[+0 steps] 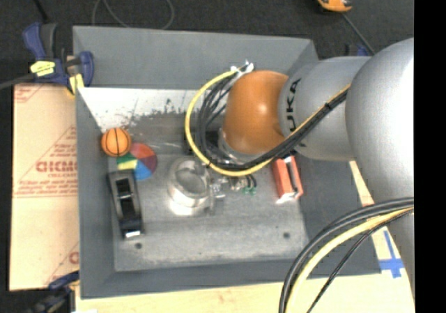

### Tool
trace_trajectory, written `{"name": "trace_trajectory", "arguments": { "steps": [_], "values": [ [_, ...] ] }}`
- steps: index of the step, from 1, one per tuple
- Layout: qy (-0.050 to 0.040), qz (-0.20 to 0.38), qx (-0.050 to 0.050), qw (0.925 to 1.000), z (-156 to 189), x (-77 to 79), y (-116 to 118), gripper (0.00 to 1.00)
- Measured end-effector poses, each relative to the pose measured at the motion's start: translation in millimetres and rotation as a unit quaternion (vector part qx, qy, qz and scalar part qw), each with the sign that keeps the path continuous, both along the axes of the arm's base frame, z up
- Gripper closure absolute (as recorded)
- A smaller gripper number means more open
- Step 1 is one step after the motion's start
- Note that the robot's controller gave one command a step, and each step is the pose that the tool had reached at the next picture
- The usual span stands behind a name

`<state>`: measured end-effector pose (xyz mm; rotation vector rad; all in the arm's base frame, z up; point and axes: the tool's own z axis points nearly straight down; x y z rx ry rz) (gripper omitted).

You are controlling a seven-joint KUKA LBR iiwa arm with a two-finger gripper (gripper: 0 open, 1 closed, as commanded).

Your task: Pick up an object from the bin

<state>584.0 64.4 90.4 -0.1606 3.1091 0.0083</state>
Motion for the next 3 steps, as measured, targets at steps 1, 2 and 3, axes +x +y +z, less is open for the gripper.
{"name": "trace_trajectory", "arguments": {
  "steps": [1, 2, 3],
  "values": [
    [0.0104, 0.055, -0.004, 0.9984, -12.7, -1.7, -4.7, 1.00],
    [0.0106, 0.055, -0.004, 0.9984, -12.8, -1.8, -4.7, 1.00],
    [0.0079, 0.086, -0.005, 0.9963, 169.9, 51.5, -14.1, 1.00]
  ]
}}
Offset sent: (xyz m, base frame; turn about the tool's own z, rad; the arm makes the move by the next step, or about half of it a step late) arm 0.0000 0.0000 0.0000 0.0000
